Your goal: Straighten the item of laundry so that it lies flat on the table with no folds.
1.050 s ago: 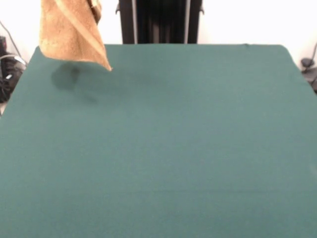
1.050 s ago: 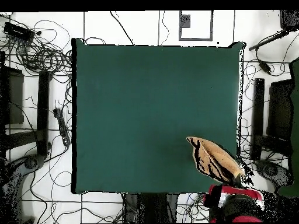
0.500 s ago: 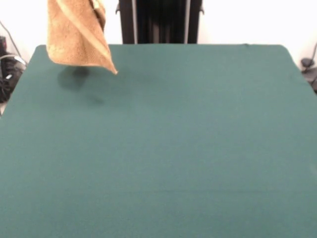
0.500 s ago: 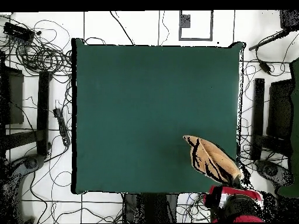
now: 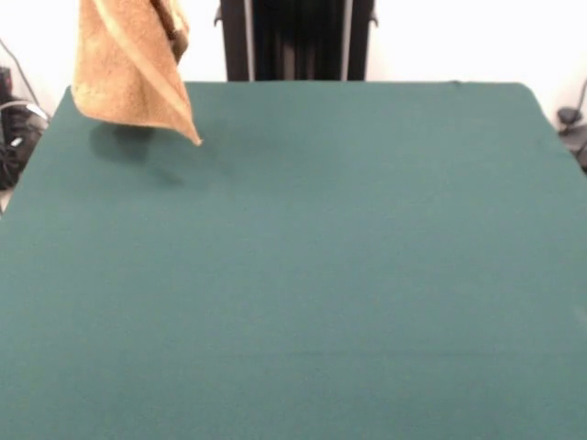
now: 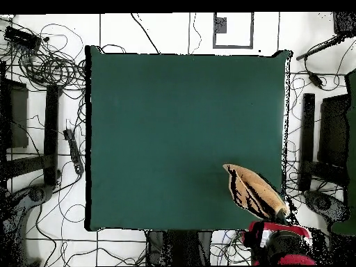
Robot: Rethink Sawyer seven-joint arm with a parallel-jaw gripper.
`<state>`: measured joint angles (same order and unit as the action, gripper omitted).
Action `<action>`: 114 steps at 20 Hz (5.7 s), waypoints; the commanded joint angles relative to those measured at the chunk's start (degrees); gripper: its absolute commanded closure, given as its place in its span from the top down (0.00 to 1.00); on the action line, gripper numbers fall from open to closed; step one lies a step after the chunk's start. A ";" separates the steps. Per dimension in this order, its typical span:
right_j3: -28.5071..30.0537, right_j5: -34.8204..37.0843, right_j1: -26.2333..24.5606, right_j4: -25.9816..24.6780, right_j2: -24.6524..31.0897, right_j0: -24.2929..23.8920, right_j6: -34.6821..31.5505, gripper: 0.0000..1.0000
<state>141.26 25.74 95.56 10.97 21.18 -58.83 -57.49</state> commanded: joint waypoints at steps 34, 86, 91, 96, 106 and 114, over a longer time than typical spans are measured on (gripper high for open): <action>2.37 -30.75 -33.52 -27.37 -4.16 6.07 -9.54 0.00; -36.23 -14.66 -52.89 -14.09 -18.63 41.06 -13.08 0.00; -38.76 -13.84 -55.23 -11.44 -21.67 44.40 -14.72 0.00; -42.52 -12.74 -57.53 -9.12 -23.48 47.00 -14.53 0.00; -42.11 -16.43 -58.58 -8.77 -23.64 47.21 -13.69 0.00; -42.49 -16.34 -59.03 -9.60 -23.45 47.24 -12.77 0.00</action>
<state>101.05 5.74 37.86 -0.95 -3.73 -13.27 -57.10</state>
